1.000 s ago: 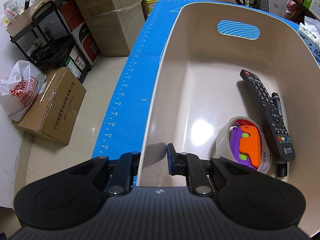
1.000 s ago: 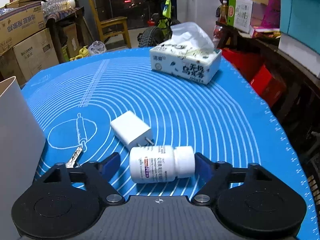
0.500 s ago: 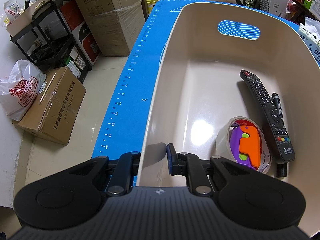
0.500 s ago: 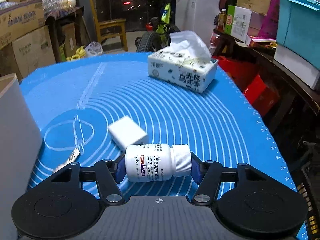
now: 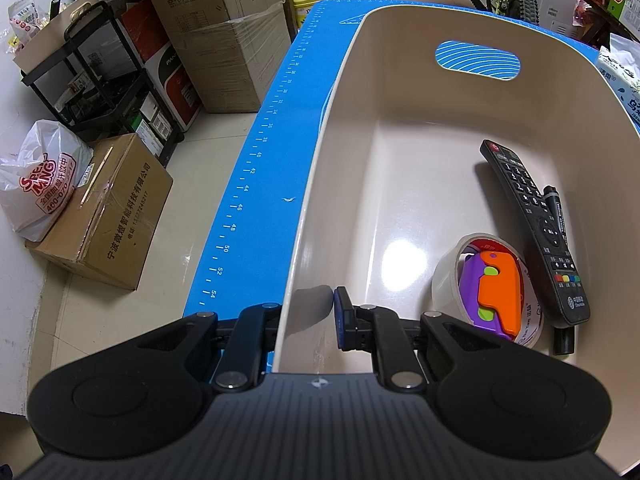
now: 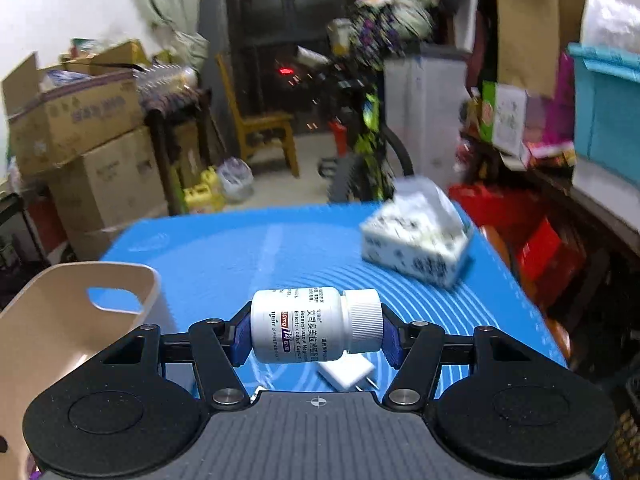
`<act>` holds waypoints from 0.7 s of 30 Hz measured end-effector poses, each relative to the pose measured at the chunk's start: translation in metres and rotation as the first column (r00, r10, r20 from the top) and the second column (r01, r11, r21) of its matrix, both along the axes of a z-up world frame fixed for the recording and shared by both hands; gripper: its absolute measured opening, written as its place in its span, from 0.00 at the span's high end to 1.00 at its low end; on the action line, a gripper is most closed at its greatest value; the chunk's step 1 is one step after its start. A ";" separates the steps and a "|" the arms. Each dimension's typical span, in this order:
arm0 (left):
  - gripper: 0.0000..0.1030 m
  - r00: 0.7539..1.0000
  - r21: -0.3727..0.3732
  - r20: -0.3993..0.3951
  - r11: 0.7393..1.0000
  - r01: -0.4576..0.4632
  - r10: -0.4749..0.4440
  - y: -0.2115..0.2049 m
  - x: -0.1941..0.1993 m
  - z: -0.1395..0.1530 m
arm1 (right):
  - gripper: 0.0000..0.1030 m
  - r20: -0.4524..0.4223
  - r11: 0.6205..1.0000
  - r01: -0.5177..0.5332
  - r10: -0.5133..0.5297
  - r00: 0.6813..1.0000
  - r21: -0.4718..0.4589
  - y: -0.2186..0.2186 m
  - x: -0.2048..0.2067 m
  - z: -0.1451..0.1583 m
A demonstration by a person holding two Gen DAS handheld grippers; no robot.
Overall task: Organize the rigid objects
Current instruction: 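Carry the pill bottle into the beige bin and open the right gripper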
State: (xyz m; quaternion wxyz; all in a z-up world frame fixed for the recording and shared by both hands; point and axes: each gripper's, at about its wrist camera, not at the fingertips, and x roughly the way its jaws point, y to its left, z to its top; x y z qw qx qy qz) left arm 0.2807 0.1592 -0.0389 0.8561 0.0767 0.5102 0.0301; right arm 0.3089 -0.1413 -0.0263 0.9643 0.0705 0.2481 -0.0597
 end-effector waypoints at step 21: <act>0.83 1.000 0.007 0.000 1.000 0.001 -0.001 0.000 0.000 0.000 | 0.37 -0.015 0.906 -0.415 0.415 0.910 -0.077 0.114 -0.031 0.014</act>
